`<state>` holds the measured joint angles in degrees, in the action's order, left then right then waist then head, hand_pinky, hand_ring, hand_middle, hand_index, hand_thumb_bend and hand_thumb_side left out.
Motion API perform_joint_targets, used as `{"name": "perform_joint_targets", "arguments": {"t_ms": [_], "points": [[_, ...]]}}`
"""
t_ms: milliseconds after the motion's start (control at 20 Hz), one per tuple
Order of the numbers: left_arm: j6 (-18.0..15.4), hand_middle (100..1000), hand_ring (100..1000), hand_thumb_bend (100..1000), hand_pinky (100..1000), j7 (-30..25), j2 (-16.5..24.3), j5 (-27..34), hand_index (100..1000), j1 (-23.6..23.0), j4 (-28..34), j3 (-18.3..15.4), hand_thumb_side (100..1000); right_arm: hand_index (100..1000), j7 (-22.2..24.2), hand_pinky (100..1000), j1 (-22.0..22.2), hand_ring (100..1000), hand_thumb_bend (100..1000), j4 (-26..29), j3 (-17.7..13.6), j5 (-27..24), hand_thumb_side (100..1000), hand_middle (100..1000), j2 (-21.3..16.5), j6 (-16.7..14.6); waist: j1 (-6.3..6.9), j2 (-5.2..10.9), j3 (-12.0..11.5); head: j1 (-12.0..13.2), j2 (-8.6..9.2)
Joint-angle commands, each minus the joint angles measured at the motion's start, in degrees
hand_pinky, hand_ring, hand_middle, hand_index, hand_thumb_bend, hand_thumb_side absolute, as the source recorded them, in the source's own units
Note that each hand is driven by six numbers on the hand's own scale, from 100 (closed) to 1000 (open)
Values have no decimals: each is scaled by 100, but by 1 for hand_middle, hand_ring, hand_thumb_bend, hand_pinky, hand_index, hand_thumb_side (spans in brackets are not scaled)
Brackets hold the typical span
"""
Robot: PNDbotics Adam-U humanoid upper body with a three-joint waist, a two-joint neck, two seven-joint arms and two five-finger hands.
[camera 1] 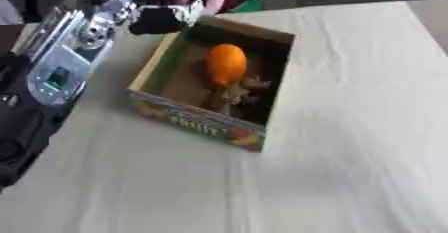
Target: Pick up objects on the table and place them in the box.
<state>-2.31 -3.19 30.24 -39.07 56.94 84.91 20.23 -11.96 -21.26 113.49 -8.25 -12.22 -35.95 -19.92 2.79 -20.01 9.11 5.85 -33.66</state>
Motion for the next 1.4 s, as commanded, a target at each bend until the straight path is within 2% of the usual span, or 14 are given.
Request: {"name": "perform_joint_targets", "arguments": {"t_ms": [50,100,400,600,800,950,1050,1150,1300,1350,1400], "points": [[-137,405,423,100,385,34,-84,-258,479,65,-177,62,279,810,34,749,-88,1000,100,110,-9,-67,843,613,-83,10,-29,122,13,21,63],[-177,407,426,100,386,37,-116,-338,480,49,-239,93,320,810,42,749,-94,1000,100,110,-6,-70,849,613,-79,11,-30,115,14,18,70],[-315,433,456,100,410,-172,-254,-604,497,-56,-466,209,293,809,66,749,-95,1000,100,110,-8,-64,853,611,-33,31,-48,75,16,-19,89],[-369,471,493,100,405,-515,-313,-776,547,-147,-616,254,278,809,83,749,-85,1000,100,110,-9,-47,854,610,-5,38,-70,46,9,-43,104],[-498,542,557,100,438,-932,-348,-946,653,-201,-762,290,235,808,89,749,-68,1000,100,110,-15,-27,855,608,6,33,-88,26,-4,-53,105],[-603,637,655,100,509,-1314,-341,-1062,786,-197,-761,306,209,808,103,749,-66,1000,100,110,-6,-22,857,608,17,45,-94,28,-19,-57,97],[-586,703,716,100,542,-1552,-331,-1152,850,-203,-731,291,196,808,110,749,-63,1000,100,110,-5,-23,858,608,21,48,-96,35,-27,-61,92],[-503,726,737,100,553,-1747,-329,-1263,877,-212,-719,272,192,808,115,750,-58,1000,100,110,-4,-26,858,608,27,54,-98,43,-29,-64,89],[-333,763,771,100,579,-1938,-329,-1409,915,-229,-715,244,302,808,118,750,-57,1000,100,110,-5,-36,857,609,35,59,-106,61,-29,-62,94],[-290,766,774,101,582,-1973,-330,-1437,917,-236,-707,239,310,808,118,750,-55,1000,100,110,-5,-39,857,609,37,60,-109,67,-30,-62,95],[-255,777,787,133,592,-2000,-327,-1463,922,-240,-699,235,379,808,120,750,-53,1000,100,110,-3,-43,856,608,38,63,-111,75,-33,-63,97]]}}
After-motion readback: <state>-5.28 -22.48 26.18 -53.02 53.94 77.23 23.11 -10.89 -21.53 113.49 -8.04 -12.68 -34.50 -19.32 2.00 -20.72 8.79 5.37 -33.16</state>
